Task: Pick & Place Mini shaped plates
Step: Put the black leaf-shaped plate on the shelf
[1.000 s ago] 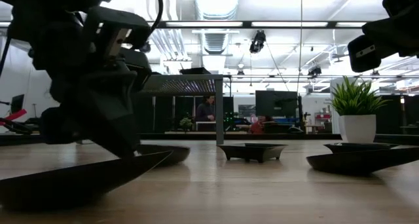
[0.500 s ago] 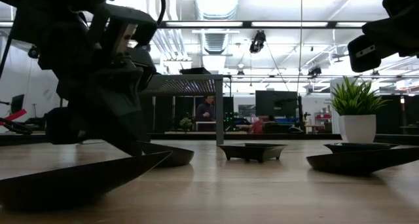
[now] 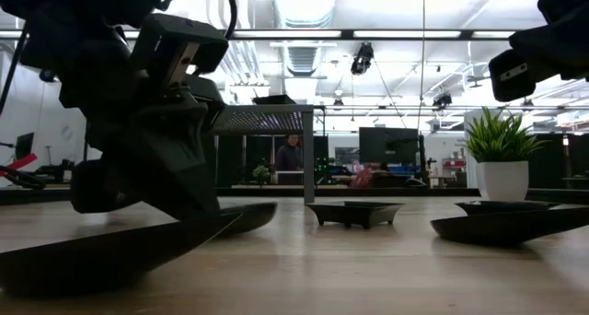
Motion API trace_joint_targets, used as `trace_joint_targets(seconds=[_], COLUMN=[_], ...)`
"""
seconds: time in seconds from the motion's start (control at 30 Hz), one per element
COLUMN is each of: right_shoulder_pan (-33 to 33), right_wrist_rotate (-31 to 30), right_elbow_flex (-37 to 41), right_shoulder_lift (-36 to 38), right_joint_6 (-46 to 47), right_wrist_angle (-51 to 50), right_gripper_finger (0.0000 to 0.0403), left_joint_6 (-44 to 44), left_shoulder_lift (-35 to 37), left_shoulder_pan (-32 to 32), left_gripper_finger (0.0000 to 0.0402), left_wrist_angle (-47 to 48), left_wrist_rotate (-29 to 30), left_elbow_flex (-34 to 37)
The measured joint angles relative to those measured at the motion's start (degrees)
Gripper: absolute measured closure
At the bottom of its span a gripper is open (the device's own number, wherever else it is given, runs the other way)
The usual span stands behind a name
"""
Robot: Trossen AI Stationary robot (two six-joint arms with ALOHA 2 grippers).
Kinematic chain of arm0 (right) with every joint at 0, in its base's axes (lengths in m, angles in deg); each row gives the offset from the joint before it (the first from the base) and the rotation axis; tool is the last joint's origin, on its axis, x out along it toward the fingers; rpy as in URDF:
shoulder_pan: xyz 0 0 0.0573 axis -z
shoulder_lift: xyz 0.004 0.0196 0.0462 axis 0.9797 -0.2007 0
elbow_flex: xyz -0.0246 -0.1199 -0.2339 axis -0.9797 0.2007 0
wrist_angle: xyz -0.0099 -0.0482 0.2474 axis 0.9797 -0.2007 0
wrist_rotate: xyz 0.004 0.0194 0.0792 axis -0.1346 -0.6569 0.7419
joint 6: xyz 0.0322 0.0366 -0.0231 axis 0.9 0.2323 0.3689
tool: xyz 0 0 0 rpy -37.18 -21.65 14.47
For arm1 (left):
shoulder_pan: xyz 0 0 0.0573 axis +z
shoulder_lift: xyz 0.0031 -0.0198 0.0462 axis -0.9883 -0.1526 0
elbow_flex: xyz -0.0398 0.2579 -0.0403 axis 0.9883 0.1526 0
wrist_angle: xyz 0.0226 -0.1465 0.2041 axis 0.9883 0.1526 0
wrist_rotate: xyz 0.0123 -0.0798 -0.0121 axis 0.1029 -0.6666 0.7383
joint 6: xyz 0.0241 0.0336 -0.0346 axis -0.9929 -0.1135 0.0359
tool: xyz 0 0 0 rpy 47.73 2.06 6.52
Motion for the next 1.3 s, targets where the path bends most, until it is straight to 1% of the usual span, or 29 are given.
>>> trace_joint_targets(seconds=[0.1, 0.3, 0.6, 0.77, 0.87, 0.97, 1.13, 1.3], right_shoulder_pan=[0.0, 0.0, 0.0, 0.0, 0.0, 0.0, 0.0, 0.0], right_wrist_rotate=[0.0, 0.0, 0.0, 0.0, 0.0, 0.0, 0.0, 0.0], right_elbow_flex=[0.0, 0.0, 0.0, 0.0, 0.0, 0.0, 0.0, 0.0], right_shoulder_lift=[0.0, 0.0, 0.0, 0.0, 0.0, 0.0, 0.0, 0.0], right_joint_6=[0.0, 0.0, 0.0, 0.0, 0.0, 0.0, 0.0, 0.0], right_wrist_angle=[0.0, 0.0, 0.0, 0.0, 0.0, 0.0, 0.0, 0.0], right_gripper_finger=[0.0394, 0.0394, 0.0394, 0.0394, 0.0394, 0.0394, 0.0394, 0.0394], left_joint_6=[-1.3, -2.9, -4.8, -6.0, -7.2, -8.1, -8.4, -9.6], left_shoulder_lift=[0.0, 0.0, 0.1, 2.3, 5.1, 9.4, 18.2, 28.3], left_shoulder_pan=[0.0, 0.4, 0.7, 0.9, 1.4, 2.3, 4.4, 9.9], left_gripper_finger=[0.0343, 0.0396, 0.0401, 0.0401, 0.0401, 0.0401, 0.0401, 0.0401], left_wrist_angle=[-0.2, -0.8, -2.2, -2.7, -1.3, 2.4, 14.5, 26.6], left_wrist_rotate=[0.1, 0.2, 0.1, 0.0, -0.1, 0.0, 1.5, 4.4], left_elbow_flex=[0.0, 0.0, 0.0, 0.0, 0.0, 0.0, 0.0, 0.0])
